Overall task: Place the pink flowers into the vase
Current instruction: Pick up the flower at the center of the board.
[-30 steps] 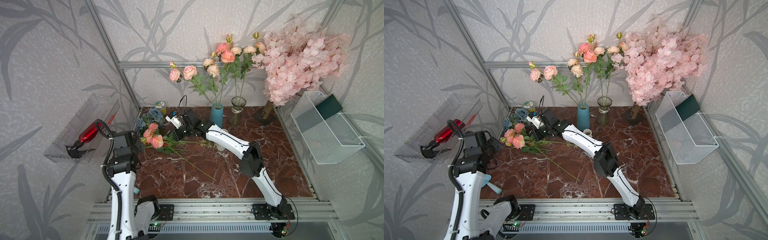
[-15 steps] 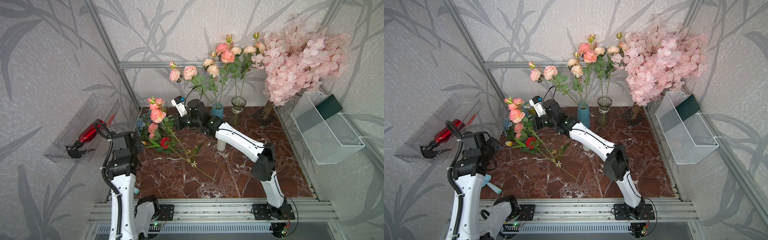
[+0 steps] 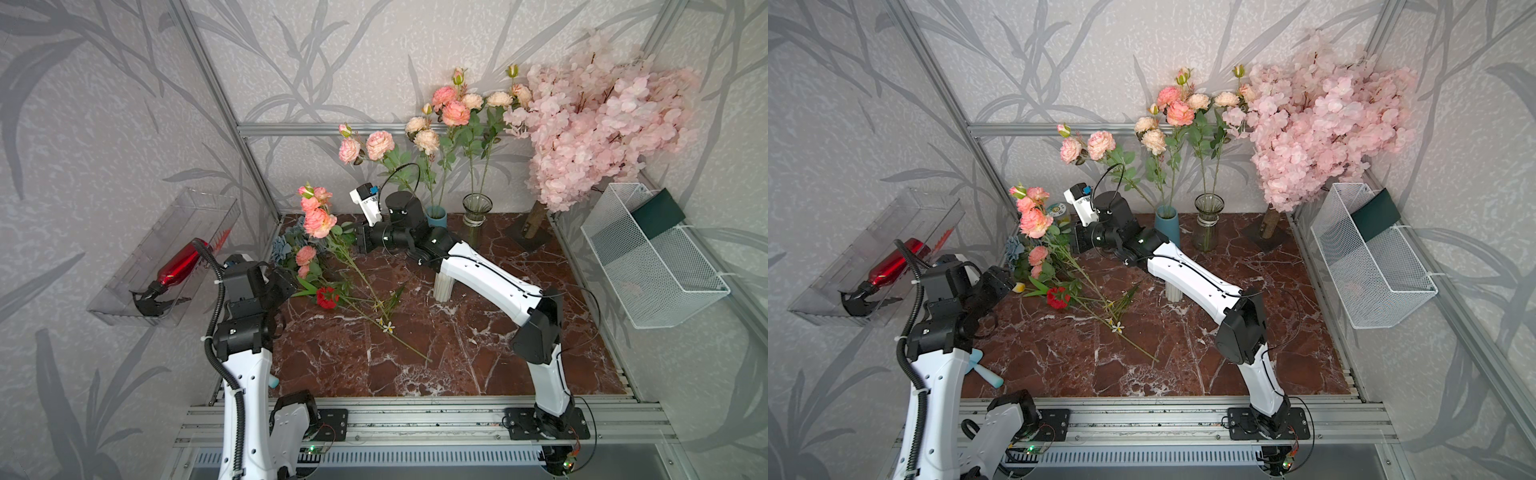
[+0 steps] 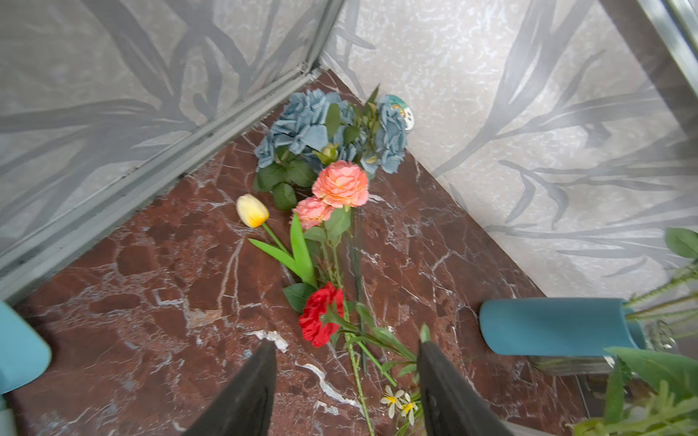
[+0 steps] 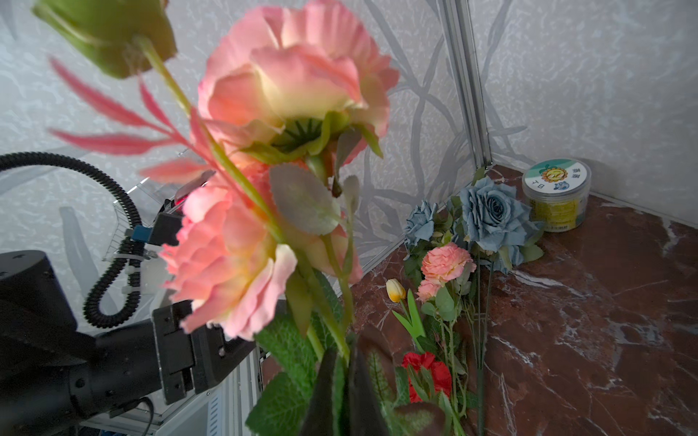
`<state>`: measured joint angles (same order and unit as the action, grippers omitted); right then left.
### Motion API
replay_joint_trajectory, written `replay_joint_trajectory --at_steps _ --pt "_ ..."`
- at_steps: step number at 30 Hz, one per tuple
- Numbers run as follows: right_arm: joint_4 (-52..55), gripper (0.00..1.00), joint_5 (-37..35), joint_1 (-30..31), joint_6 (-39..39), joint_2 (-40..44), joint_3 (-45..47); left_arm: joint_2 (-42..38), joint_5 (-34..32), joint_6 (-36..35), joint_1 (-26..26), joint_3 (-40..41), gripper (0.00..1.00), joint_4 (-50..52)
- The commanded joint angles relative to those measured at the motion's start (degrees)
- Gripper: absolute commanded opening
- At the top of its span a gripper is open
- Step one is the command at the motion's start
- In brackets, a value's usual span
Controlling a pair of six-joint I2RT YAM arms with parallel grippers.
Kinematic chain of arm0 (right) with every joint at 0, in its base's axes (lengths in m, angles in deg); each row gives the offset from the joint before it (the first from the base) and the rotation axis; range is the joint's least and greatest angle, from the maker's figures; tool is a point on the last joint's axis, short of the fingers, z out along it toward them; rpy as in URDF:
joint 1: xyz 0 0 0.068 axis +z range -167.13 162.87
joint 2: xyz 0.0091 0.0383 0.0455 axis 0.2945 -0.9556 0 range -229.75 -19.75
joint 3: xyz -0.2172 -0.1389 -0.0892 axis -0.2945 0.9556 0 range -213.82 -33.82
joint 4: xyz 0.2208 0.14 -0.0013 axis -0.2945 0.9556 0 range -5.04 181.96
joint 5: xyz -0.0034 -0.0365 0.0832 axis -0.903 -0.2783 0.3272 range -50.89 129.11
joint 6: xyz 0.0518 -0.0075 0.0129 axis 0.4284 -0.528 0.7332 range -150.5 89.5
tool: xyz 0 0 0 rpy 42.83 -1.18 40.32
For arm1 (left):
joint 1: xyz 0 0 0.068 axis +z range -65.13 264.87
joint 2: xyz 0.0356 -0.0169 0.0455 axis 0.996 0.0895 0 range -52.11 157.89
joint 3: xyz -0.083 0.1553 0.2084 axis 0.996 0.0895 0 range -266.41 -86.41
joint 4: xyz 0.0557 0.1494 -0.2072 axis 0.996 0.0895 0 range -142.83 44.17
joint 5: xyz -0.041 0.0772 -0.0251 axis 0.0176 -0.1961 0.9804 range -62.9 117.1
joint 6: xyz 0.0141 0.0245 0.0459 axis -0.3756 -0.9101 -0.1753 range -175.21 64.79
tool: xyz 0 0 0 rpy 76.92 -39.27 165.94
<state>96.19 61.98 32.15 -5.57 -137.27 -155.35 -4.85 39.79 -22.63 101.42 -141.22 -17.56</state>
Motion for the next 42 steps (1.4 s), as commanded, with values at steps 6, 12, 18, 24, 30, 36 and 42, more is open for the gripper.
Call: replay_joint_trajectory --at_steps 6,12,18,24,30,36,42 --pt "-5.5 0.00 1.5 -1.5 4.6 6.2 0.8 -1.2 21.0 1.4 -1.0 4.3 0.63 -13.5" --pt "-6.4 0.00 3.7 -2.7 7.6 6.5 1.8 -0.5 34.7 8.4 -1.3 6.2 0.64 -27.0" --pt "-10.4 0.00 5.0 -4.9 12.6 8.4 5.8 1.3 45.0 17.9 -2.8 7.0 0.64 -41.2" --pt "-9.7 0.00 6.4 -5.7 14.8 8.5 5.1 1.6 44.4 15.2 -7.5 7.8 0.67 -39.9" --pt "-10.9 0.00 8.6 -5.8 17.1 8.5 5.1 3.0 44.5 11.7 -9.8 6.2 0.67 -36.9" --pt "-11.6 0.00 10.9 -5.7 18.2 9.3 5.9 4.9 42.6 9.4 -10.6 4.2 0.68 -34.8" --pt "-11.8 0.00 12.0 -5.8 18.5 9.6 6.3 7.7 43.0 7.8 -13.0 2.1 0.68 -34.6"
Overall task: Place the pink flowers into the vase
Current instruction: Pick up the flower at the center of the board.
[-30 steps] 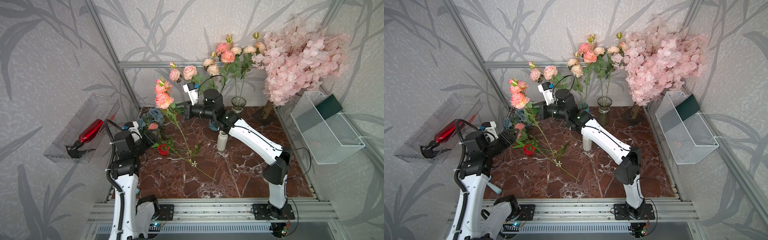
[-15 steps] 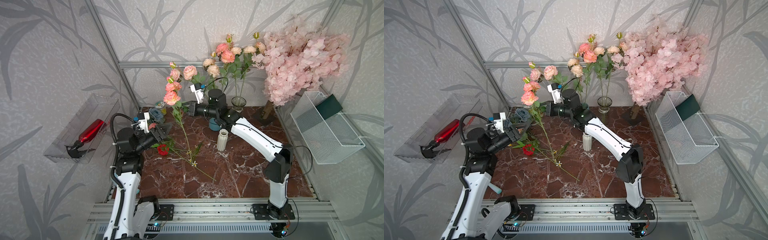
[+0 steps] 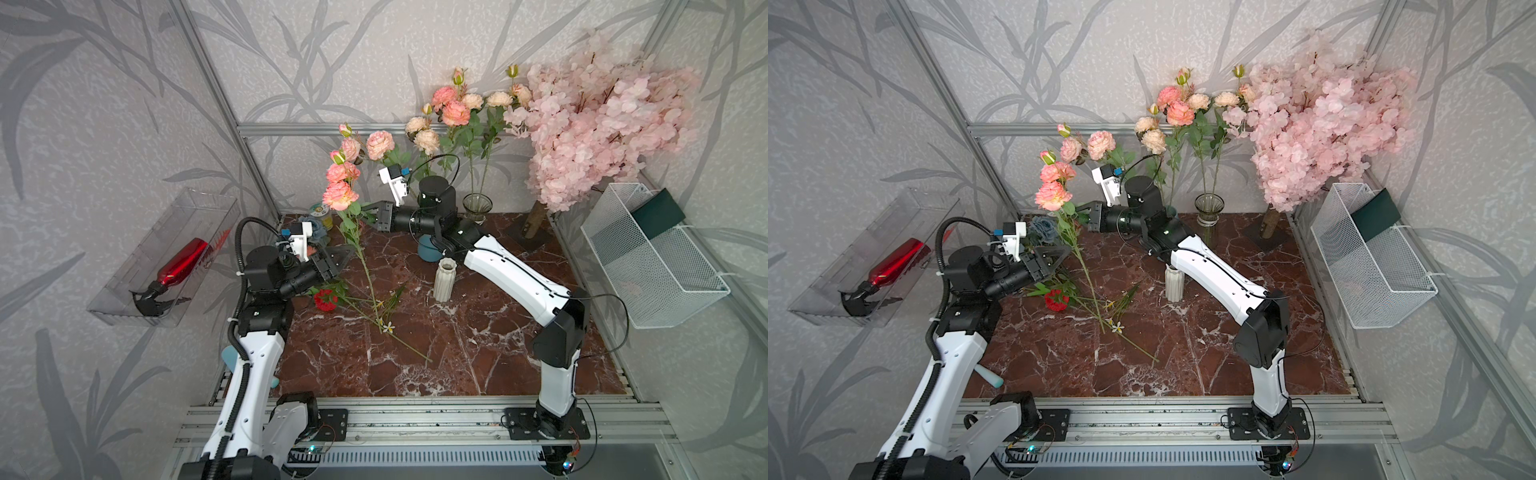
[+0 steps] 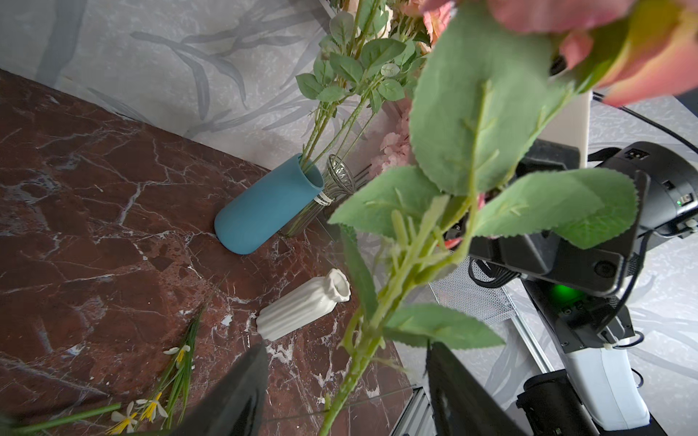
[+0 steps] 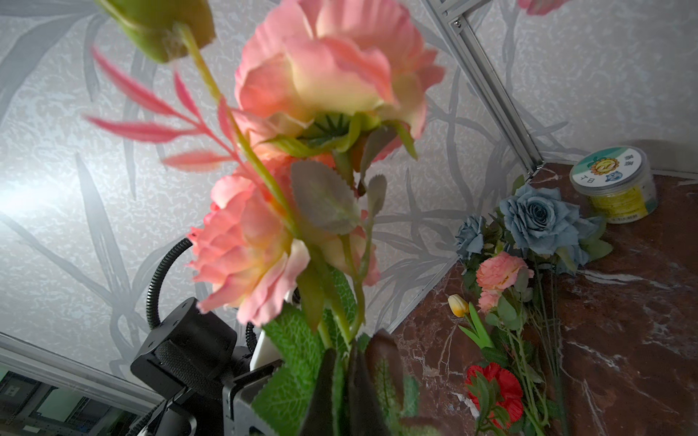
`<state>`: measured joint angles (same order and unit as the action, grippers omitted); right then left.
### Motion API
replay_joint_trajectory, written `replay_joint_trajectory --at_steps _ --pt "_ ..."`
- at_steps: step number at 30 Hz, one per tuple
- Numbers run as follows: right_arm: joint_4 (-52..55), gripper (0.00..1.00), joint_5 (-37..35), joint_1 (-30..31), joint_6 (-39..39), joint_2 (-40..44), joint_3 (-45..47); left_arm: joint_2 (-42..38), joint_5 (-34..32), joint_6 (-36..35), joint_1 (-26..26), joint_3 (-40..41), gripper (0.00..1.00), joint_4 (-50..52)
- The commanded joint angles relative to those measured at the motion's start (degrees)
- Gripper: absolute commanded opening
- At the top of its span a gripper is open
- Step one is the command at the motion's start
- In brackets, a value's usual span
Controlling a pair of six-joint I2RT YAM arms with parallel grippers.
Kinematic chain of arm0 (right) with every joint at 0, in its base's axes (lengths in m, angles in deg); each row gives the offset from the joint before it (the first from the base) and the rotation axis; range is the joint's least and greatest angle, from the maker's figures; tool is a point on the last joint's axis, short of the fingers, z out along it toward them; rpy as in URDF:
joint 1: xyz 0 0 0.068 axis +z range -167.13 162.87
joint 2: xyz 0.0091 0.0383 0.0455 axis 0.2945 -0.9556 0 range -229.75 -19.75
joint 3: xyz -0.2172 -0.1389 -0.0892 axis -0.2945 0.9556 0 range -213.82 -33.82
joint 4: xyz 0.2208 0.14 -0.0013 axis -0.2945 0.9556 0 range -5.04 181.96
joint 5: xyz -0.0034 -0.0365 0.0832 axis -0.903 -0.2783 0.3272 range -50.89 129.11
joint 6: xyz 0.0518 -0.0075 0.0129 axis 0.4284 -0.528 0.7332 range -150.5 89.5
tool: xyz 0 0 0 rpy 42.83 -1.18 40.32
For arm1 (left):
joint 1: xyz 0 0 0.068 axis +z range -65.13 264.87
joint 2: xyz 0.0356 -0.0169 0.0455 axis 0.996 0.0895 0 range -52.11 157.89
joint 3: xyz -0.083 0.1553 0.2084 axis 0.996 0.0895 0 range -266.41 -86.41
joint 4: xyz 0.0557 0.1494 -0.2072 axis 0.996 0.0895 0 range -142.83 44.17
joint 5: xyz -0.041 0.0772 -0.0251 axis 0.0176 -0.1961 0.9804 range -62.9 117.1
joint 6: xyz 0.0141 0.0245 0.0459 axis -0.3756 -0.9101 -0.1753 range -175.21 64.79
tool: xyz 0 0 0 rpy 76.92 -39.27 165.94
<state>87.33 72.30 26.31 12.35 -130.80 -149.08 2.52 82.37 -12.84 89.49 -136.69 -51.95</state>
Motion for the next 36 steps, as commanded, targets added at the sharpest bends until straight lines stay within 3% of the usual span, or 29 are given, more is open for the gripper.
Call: replay_joint_trajectory --at_steps 1,15,27,36 --pt "-3.1 0.00 2.0 0.1 0.7 3.0 0.0 0.6 0.5 -2.2 -1.4 -2.8 0.68 0.0" --pt "-3.5 0.00 4.6 0.1 1.1 2.1 -0.5 2.6 0.6 -2.3 -3.3 -5.6 0.61 -0.7" --pt "-1.3 0.00 6.2 0.1 -0.2 1.5 -1.8 3.4 0.0 -3.6 -3.8 -6.0 0.35 1.0" --pt "1.0 0.00 4.6 0.1 -2.9 1.1 0.4 3.2 -1.2 -5.3 -3.9 -6.3 0.09 3.1"
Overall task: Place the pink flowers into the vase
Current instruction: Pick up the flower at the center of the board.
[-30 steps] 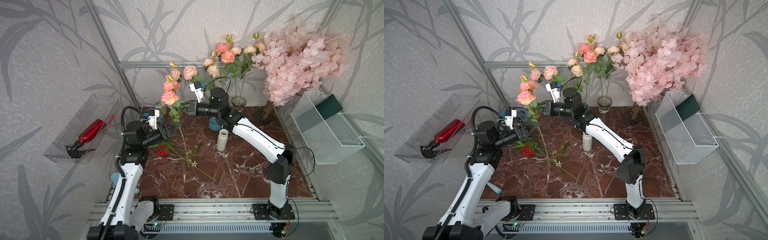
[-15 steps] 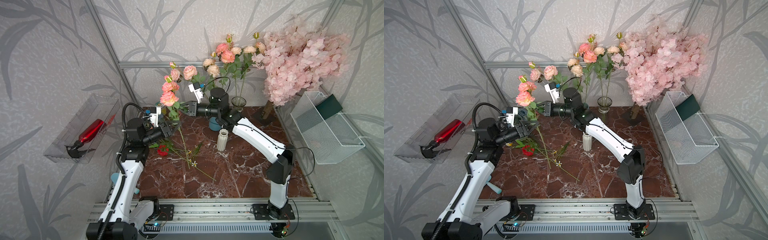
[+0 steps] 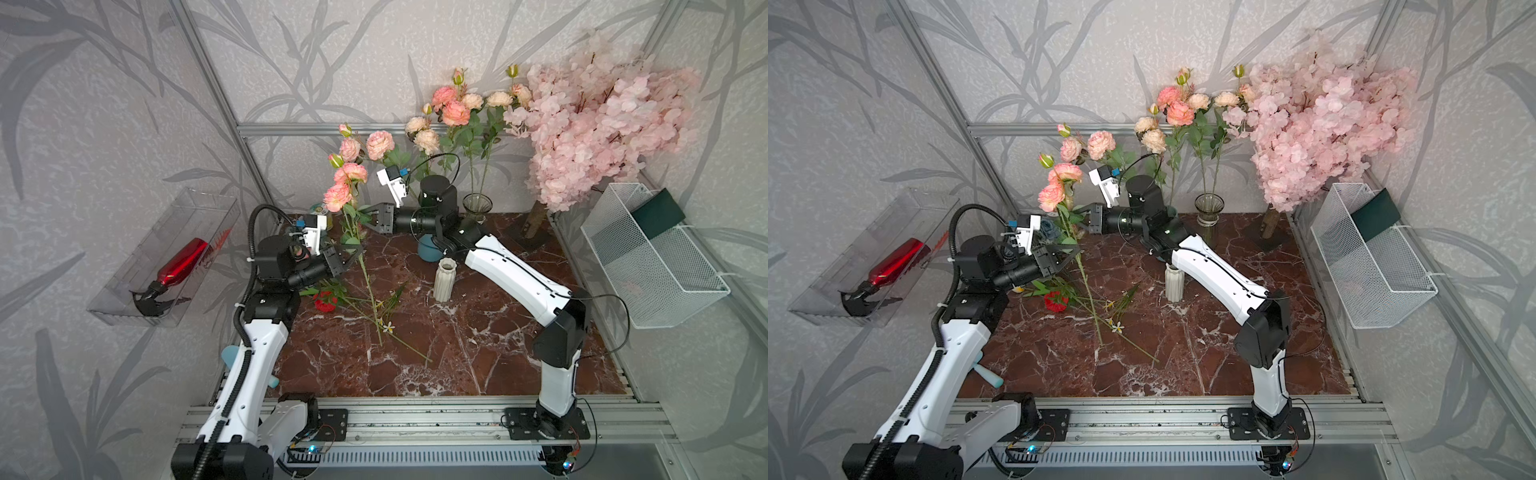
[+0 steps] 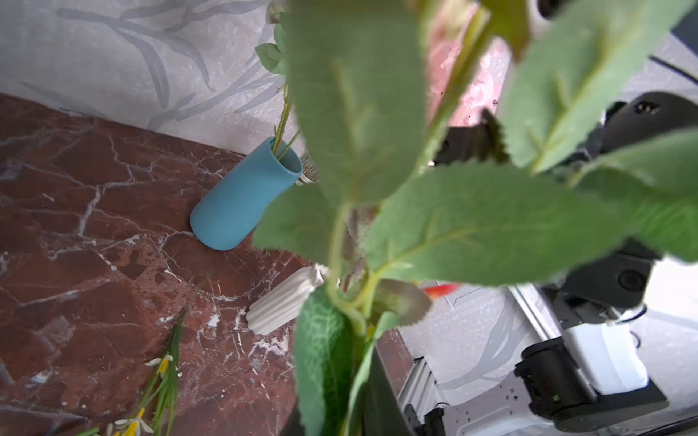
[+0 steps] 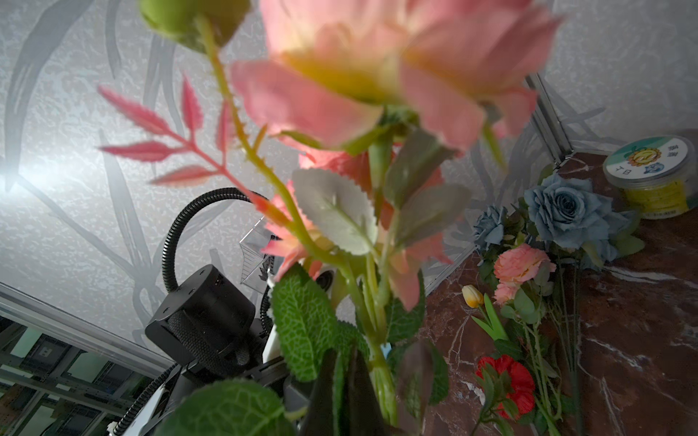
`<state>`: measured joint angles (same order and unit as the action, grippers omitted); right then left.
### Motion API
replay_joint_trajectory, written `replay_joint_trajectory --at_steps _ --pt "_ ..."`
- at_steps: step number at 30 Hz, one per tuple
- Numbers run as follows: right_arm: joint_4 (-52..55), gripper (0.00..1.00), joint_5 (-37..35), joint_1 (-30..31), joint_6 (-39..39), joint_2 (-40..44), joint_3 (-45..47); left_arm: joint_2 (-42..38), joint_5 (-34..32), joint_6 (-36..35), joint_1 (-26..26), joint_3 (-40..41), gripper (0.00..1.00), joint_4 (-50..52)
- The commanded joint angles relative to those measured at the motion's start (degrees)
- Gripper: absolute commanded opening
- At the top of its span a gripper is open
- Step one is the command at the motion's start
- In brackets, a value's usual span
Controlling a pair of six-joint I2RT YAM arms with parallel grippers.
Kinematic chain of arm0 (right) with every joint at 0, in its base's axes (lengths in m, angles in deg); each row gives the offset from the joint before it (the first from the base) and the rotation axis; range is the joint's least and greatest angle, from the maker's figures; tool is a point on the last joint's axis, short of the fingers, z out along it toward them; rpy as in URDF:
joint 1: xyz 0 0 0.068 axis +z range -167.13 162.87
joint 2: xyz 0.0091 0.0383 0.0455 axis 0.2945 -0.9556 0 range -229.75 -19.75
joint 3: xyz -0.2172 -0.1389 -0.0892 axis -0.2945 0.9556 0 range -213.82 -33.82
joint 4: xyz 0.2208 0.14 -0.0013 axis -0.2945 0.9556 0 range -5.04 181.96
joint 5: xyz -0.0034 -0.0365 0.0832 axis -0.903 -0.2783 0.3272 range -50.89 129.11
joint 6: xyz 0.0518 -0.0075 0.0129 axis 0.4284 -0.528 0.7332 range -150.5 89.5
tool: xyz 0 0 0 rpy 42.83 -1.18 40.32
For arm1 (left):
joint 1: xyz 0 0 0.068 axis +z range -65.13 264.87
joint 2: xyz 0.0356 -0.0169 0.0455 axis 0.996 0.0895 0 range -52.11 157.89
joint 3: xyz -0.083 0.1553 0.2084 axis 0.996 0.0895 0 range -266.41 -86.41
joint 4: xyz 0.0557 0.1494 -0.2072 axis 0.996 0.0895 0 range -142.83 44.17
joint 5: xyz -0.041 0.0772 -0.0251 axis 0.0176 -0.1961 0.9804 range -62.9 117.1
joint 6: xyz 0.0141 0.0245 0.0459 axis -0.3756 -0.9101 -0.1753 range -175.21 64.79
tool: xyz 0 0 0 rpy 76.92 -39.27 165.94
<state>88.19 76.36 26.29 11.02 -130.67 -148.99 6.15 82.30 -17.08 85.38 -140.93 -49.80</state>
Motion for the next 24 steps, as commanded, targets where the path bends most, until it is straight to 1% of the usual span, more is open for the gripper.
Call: replay_joint_trajectory --at_steps 1,3,7,9,13,15,16,20,24 --pt "0.5 0.00 0.4 0.2 -2.1 1.0 0.4 -0.5 -1.5 -1.2 0.1 -2.1 0.05 1.3" --pt "1.4 0.00 -0.1 0.2 -3.2 1.1 0.4 -0.8 -2.3 -2.0 0.2 -2.1 0.00 2.5" --pt "4.2 0.00 -0.7 0.2 -7.0 1.5 -0.1 -1.5 -5.3 -4.7 0.2 -2.5 0.00 5.9" --pt "5.5 0.08 -1.0 0.2 -8.9 2.0 0.1 -2.2 -7.6 -6.1 0.2 -2.4 0.00 7.6" --pt "8.8 0.26 -3.4 0.2 -14.5 4.3 2.2 -3.3 -12.0 -8.2 0.2 -2.1 0.00 10.0" --pt "10.7 0.37 -5.0 0.2 -17.5 5.9 4.2 -3.3 -13.1 -8.4 0.1 -2.1 0.00 10.5" --pt "11.7 0.41 -6.1 0.2 -19.4 6.7 5.4 -3.1 -13.8 -8.6 0.2 -2.3 0.00 10.9" --pt "14.7 0.47 -9.6 0.6 -25.1 10.9 11.4 -2.7 -15.7 -9.6 0.0 -2.9 0.00 12.5" --pt "16.7 0.48 -9.9 2.3 -27.8 12.8 16.5 -2.8 -16.9 -9.5 -0.2 -3.1 0.00 12.7"
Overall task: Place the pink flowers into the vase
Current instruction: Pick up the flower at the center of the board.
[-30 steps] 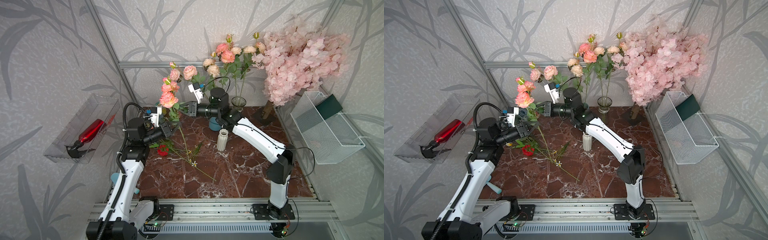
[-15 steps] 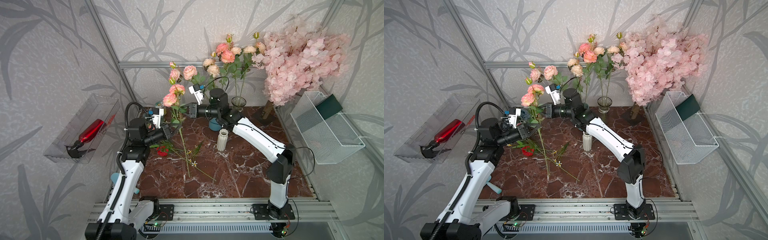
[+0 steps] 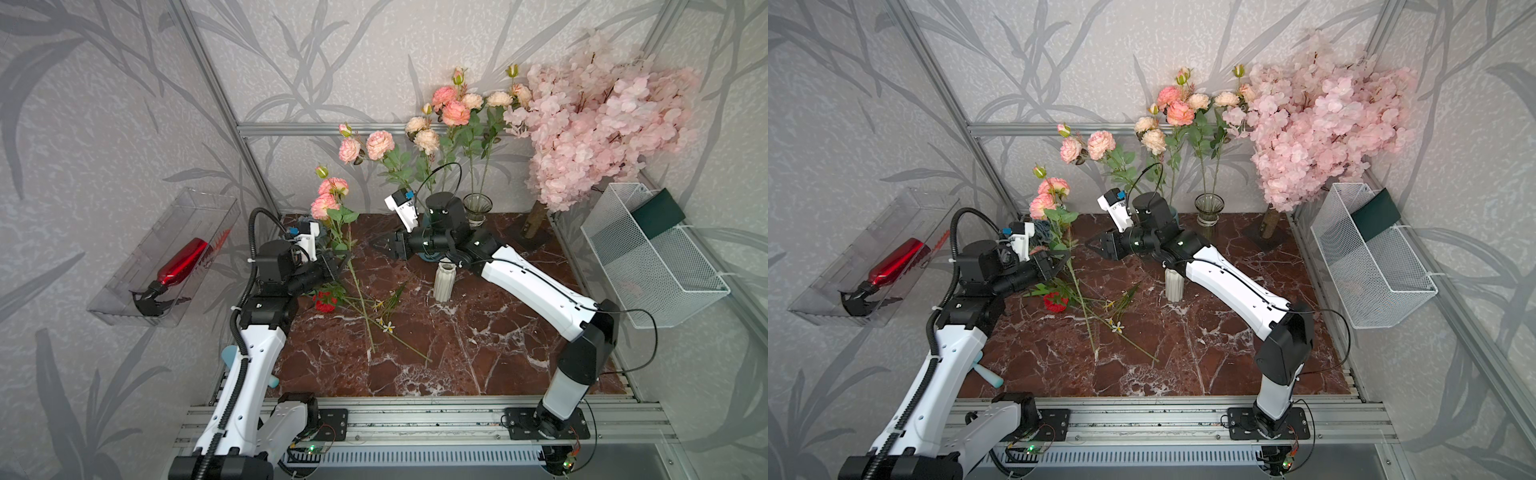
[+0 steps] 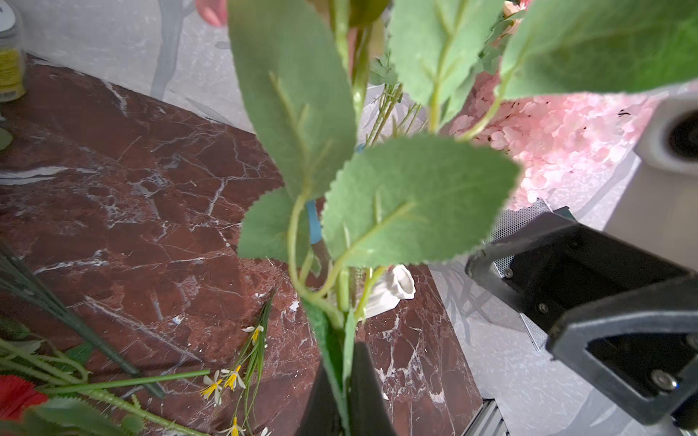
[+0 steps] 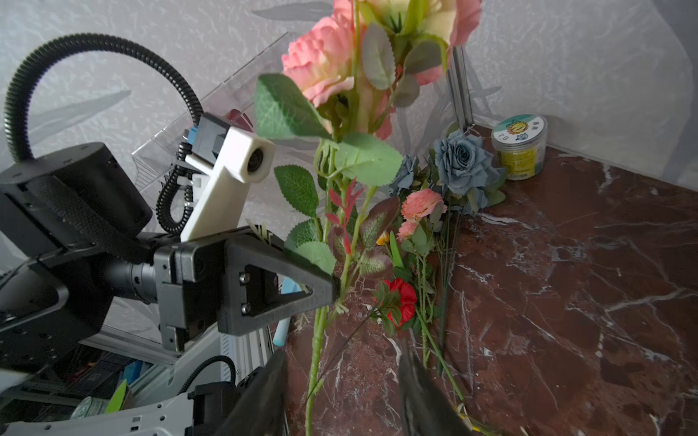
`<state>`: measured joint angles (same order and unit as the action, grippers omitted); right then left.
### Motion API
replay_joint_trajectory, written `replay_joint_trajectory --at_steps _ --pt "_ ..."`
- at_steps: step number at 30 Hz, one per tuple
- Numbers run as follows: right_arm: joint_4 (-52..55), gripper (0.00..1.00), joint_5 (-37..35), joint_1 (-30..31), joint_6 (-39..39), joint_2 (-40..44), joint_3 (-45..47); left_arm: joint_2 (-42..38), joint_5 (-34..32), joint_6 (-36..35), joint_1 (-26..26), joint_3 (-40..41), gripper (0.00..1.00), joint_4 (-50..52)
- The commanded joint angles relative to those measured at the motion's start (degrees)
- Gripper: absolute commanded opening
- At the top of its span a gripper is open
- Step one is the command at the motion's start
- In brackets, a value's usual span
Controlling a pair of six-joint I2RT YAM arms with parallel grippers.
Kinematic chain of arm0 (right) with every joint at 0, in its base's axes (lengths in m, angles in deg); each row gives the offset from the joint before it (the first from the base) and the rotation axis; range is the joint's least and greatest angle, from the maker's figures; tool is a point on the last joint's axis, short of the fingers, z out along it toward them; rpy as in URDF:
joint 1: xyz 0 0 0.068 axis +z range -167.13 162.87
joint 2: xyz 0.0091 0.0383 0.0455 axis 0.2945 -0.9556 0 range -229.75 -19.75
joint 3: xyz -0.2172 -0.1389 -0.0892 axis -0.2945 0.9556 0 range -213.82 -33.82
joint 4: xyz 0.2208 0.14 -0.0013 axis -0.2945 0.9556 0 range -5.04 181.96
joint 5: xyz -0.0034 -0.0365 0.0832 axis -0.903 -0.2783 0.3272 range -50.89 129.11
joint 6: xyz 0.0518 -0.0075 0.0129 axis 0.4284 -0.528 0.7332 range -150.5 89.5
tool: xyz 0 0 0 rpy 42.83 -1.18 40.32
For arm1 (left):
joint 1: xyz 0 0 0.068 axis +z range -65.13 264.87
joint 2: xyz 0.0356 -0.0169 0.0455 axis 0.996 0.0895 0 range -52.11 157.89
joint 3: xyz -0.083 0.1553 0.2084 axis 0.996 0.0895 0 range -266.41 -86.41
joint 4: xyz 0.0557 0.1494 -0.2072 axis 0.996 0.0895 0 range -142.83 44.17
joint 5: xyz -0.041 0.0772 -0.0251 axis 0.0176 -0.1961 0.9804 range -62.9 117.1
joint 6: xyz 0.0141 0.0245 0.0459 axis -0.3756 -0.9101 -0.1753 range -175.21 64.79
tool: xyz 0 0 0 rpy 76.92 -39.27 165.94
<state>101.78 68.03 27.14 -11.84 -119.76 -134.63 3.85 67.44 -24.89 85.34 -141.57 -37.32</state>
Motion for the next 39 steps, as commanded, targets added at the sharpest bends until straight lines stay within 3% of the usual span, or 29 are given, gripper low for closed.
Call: replay_joint_trajectory --at_steps 1,9,21,32,36,39 --pt "4.0 0.48 -1.9 2.3 -5.8 3.8 3.0 -0.5 -2.2 -1.8 -0.2 -2.6 0.00 0.4" --pt "5.5 0.48 -4.0 8.5 -8.4 6.4 7.9 -0.5 -2.1 -1.6 -0.5 -2.5 0.00 -0.1" --pt "3.0 0.46 -6.6 9.5 -7.7 6.8 11.2 -0.8 -1.9 -1.5 -0.6 -2.2 0.00 -0.2" --pt "-8.6 0.39 -7.0 9.5 -3.1 8.1 14.9 -1.1 -1.9 -1.6 -0.7 -1.9 0.00 0.1" --pt "-10.0 0.31 -7.2 9.5 -2.7 7.7 15.5 -1.2 -1.8 -1.7 -0.7 -2.0 0.00 0.0" --pt "-10.2 0.18 -7.9 9.5 -2.6 7.4 15.7 -1.2 -1.8 -1.7 -0.8 -2.0 0.00 0.2"
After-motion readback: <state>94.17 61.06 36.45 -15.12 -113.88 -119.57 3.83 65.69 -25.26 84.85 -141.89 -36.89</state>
